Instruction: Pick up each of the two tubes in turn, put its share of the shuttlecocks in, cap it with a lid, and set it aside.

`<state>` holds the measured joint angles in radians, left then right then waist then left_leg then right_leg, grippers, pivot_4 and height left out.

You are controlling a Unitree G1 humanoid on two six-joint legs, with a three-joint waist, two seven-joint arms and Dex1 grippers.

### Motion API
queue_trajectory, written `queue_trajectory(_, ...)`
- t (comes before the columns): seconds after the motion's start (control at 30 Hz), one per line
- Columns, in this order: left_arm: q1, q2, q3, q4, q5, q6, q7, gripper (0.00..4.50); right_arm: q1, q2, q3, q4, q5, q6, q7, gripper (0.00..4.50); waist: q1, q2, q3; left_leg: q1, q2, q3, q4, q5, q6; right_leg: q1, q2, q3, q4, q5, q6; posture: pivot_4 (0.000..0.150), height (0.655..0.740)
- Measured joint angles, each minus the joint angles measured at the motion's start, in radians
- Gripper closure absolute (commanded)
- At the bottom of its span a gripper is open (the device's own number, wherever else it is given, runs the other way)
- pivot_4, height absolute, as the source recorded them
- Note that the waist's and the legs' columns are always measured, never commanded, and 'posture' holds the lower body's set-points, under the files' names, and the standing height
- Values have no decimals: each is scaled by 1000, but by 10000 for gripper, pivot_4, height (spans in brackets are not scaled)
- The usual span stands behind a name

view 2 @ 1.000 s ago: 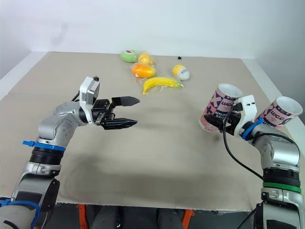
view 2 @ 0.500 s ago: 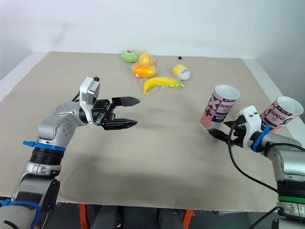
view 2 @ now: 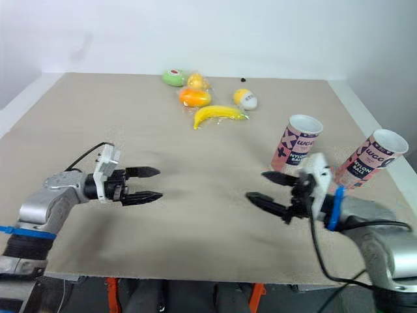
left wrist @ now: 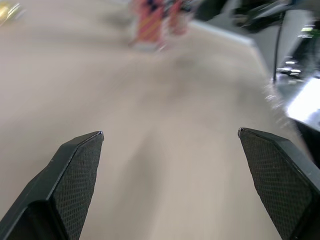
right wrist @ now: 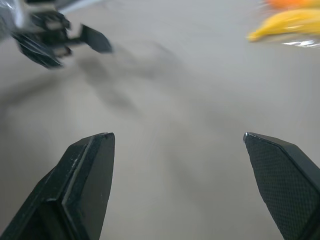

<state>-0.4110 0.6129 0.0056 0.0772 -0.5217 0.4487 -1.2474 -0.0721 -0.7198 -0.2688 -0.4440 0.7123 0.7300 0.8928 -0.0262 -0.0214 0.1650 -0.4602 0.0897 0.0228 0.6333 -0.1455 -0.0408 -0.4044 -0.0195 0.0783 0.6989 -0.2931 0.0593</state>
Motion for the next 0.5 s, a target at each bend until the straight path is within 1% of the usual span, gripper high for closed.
queue_trajectory(0.1, 68, 3, 25, -41, 1, 7, 60, 0, -9, 66, 133, -34, -5, 6, -37, 715, 2, -1, 0, -1, 0, 2, 1, 0, 1, -1, -2, 0, 0, 1, 0, 1500, 6946)
queue_trajectory(0.2, 111, -12, 37, -62, 12, -11, 116, 0, -32, 103, 188, -26, -27, -6, -59, 715, 5, -1, 0, -1, 0, 2, 1, 0, 1, -1, -2, 0, 0, 1, 0, 1500, 6946)
queue_trajectory(0.37, 173, -44, 39, -95, 33, -34, 212, 0, -66, 142, 221, 43, -41, -21, -72, 715, 6, -2, 0, -1, 0, 3, 1, 0, 1, -1, -2, 0, 0, 1, 0, 1500, 6946)
queue_trajectory(0.5, 217, -58, 42, -103, 30, -39, 247, 0, -66, 155, 235, 86, -52, -26, -72, 715, 6, -2, 0, -1, 0, 2, 0, 0, 1, -2, -1, 0, 0, 2, 1, 1500, 6946)
